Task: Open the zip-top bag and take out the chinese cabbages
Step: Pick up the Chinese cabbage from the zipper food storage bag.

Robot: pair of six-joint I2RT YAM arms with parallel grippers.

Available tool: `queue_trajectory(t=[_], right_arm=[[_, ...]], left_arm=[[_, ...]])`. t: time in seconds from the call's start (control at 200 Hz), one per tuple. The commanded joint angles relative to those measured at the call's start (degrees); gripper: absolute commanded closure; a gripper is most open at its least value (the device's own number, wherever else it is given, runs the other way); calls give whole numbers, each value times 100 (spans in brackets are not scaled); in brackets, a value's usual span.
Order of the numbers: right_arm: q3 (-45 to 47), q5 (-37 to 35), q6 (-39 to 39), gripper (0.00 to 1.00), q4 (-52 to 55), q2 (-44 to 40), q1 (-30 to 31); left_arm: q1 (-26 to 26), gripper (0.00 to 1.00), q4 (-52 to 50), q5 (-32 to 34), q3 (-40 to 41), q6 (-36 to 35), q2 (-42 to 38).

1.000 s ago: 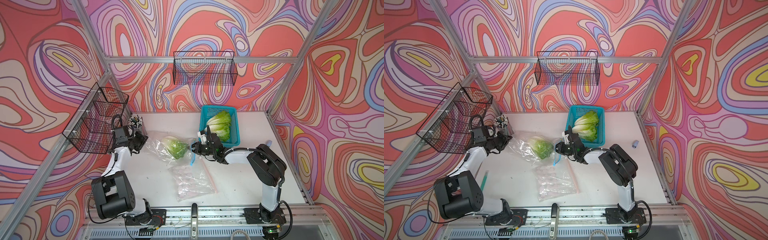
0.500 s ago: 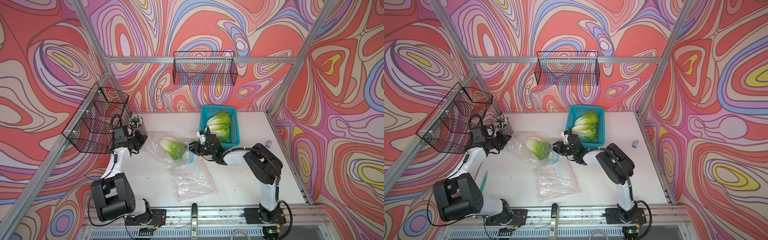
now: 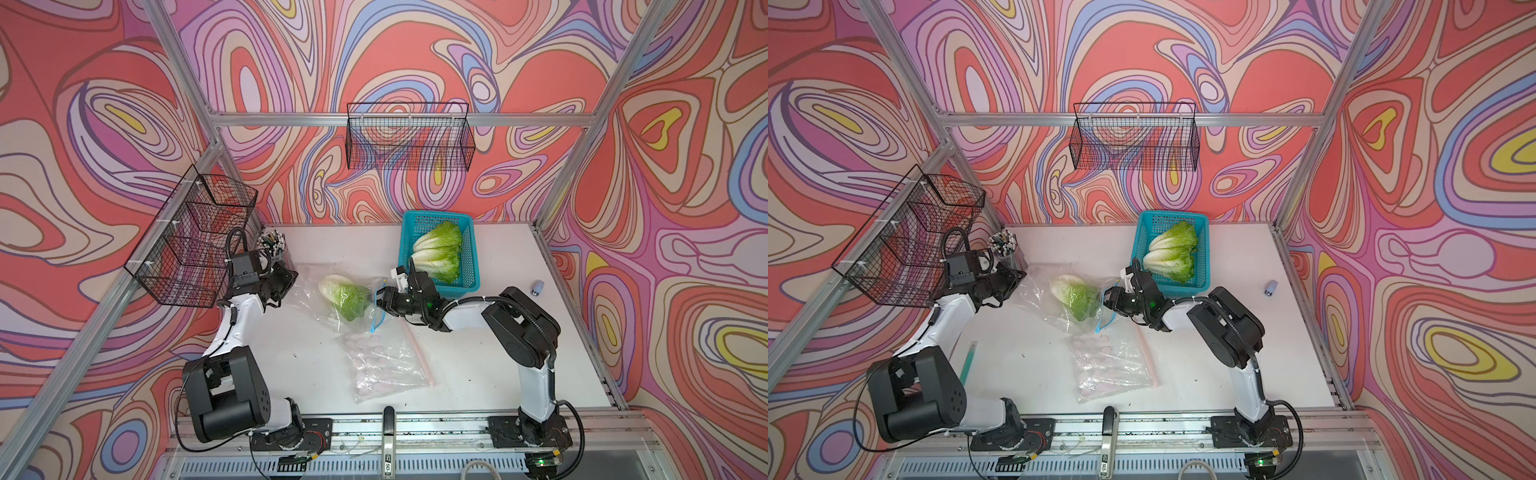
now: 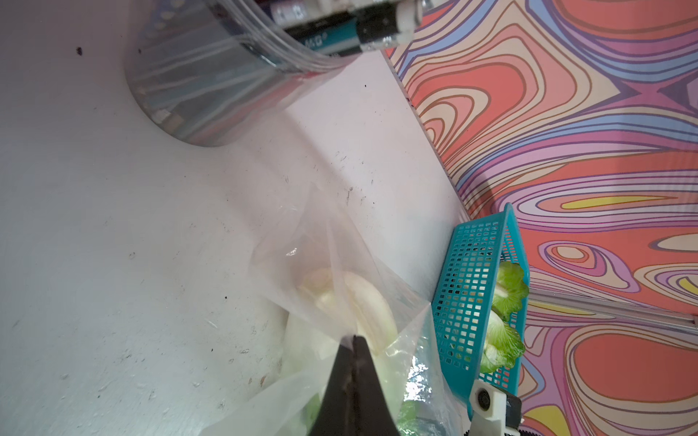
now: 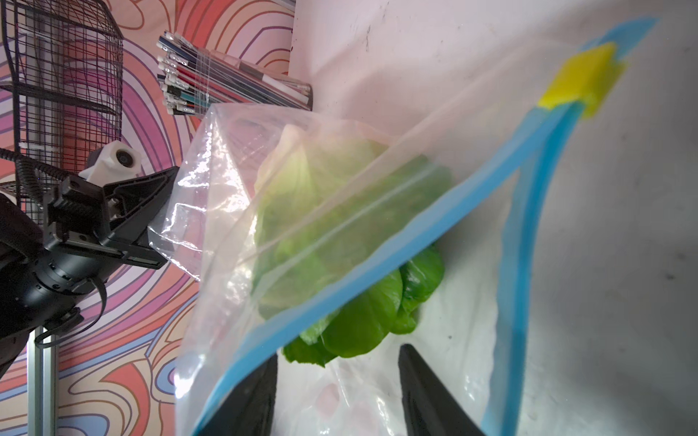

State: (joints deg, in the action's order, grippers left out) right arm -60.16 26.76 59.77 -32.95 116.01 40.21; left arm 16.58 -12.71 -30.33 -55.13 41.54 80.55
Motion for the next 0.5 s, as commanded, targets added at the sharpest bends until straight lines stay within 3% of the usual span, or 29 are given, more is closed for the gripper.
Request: queue_trajectory(t=[0.0,0.496], right_arm=[[-147,-57,170,45,-102,140,57],[-266,145,648,43,-876,471,84]], left_arm=[[-57,100,-144,45,-76,-102,-75],[-430,100,-162,62,-85,-142,96]])
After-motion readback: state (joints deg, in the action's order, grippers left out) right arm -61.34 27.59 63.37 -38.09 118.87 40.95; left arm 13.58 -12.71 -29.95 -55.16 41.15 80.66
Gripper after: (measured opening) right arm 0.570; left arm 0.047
